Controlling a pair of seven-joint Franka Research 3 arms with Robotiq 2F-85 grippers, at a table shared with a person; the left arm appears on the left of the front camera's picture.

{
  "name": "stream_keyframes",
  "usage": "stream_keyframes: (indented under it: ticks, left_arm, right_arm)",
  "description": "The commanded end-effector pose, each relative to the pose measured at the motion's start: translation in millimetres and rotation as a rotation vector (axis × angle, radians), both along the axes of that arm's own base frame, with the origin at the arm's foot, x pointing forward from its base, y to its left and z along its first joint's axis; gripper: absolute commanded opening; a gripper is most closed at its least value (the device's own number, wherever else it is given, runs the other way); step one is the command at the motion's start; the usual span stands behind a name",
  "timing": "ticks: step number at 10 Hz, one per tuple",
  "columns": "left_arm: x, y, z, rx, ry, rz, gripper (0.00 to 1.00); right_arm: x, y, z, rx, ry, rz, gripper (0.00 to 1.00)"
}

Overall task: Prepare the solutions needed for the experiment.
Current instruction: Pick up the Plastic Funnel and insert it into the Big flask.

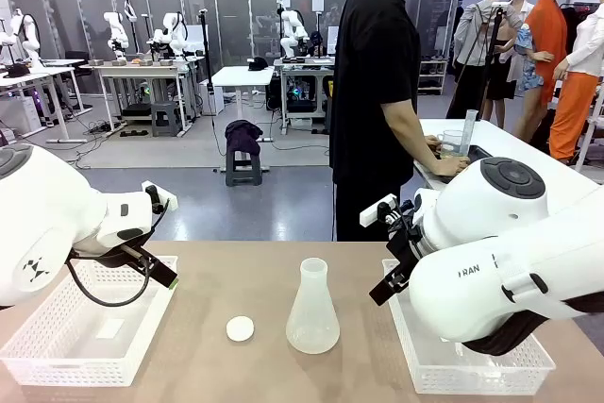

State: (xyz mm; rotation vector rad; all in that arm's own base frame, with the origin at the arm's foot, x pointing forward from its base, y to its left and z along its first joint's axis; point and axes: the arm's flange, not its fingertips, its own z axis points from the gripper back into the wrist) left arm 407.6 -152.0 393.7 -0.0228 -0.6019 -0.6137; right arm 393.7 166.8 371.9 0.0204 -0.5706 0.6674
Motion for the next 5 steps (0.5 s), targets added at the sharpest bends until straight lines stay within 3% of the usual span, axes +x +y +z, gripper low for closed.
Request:
stream_keyframes:
  ticks: [1,5]
  left_arm:
    - [0.1,0.0,0.1,0.0,0.0,0.0,1.0]
    - [0.1,0.0,0.1,0.0,0.0,0.0,1.0]
  right_arm:
    - [0.0,-0.1,0.0,0.002,0.001,-0.002,1.0]
    - [0.0,-0.1,0.0,0.002,0.001,-0.002,1.0]
